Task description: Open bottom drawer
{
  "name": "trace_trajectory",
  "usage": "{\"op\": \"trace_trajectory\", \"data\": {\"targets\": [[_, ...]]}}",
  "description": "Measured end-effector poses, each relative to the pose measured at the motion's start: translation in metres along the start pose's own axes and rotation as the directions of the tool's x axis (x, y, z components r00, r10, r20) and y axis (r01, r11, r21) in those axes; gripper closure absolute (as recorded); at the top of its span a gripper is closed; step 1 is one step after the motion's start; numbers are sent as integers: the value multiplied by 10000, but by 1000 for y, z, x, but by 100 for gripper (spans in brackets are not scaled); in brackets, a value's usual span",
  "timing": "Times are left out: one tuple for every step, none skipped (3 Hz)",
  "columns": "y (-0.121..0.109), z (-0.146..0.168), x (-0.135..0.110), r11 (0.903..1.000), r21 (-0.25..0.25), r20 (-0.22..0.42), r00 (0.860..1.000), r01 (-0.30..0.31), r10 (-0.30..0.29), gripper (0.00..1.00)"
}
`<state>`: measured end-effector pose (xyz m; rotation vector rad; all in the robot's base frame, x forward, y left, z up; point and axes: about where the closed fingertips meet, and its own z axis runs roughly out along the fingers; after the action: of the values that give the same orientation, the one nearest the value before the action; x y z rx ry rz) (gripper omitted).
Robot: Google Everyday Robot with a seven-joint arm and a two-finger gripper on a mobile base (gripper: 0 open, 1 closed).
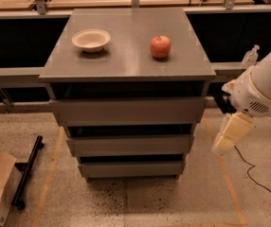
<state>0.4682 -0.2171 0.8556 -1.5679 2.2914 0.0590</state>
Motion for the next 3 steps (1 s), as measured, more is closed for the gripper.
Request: {"op": "trace_trajectory", "data": {"targets": [[6, 52, 0, 9991, -394, 261, 9996, -129, 139, 0], [11, 113, 8, 9972, -715, 595, 9979, -204, 247, 0], [14, 164, 17, 9932, -1052, 955, 9936, -497, 598, 0]]}}
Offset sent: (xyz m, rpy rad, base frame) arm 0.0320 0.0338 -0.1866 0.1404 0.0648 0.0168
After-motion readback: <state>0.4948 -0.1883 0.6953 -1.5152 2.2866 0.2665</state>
